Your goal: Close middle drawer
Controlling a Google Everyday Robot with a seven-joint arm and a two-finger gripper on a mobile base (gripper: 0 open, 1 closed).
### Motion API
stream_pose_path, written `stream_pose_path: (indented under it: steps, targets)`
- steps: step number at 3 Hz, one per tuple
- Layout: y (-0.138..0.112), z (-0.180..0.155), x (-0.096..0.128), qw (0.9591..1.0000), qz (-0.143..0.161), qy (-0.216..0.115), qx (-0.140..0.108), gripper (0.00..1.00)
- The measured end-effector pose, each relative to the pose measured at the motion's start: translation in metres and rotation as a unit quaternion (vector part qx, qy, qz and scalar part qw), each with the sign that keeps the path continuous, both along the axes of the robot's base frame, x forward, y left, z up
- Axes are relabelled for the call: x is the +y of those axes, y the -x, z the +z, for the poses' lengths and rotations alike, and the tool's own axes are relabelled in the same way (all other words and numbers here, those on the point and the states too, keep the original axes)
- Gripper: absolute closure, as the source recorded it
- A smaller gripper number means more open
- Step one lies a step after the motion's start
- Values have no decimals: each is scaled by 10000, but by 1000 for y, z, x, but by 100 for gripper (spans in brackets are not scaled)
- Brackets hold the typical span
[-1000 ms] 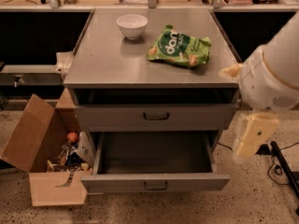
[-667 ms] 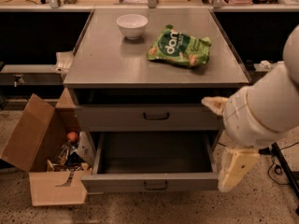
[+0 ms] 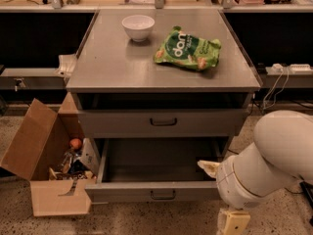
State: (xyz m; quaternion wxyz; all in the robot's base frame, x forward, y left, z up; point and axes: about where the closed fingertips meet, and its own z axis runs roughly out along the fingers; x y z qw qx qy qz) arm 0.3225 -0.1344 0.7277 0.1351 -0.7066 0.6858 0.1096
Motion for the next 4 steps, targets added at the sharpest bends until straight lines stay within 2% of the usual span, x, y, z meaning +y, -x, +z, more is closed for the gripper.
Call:
stream_pose_path:
  steps: [1, 2, 3, 4]
  targets:
    - [0, 0, 0, 10000, 0, 0, 0, 0]
    - [-2, -27, 3, 9997, 68, -90, 239, 1]
    - [-2, -91, 21, 9971, 226, -309, 654, 25]
    - [4, -158, 28, 9929, 266, -621, 983, 47]
